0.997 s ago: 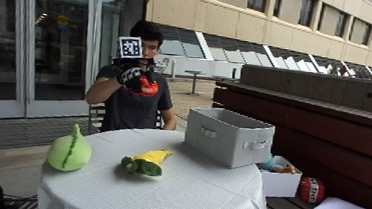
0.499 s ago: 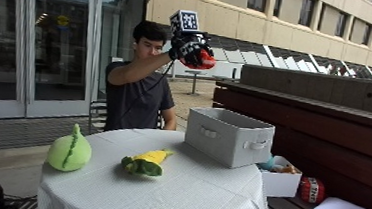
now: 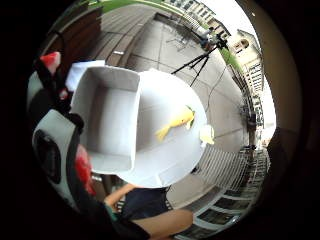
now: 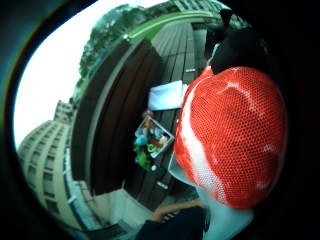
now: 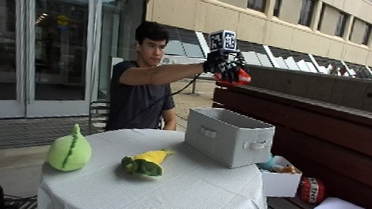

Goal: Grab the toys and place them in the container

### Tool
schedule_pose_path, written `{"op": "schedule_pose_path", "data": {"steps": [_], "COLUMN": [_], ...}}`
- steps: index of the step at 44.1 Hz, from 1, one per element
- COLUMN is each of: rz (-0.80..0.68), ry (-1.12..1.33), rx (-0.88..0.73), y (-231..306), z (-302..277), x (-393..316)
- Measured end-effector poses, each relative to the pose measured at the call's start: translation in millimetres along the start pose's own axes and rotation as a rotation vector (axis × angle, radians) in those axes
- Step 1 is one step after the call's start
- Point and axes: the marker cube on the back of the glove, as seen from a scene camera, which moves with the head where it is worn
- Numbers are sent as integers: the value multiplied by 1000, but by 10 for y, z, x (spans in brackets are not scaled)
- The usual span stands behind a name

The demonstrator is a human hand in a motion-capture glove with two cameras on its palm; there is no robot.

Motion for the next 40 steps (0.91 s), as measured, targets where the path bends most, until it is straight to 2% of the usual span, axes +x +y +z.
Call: {"op": "schedule_pose_path", "data": {"steps": [11,19,32,40], "rz": [-25,-17,87,110], "ry": [-36,-45,15,61], "rx": [-86,-85,-31,-32], "y": [-161,60,22,73], "z": [222,48,-20,239], "x": [247,364,1565,2294]}}
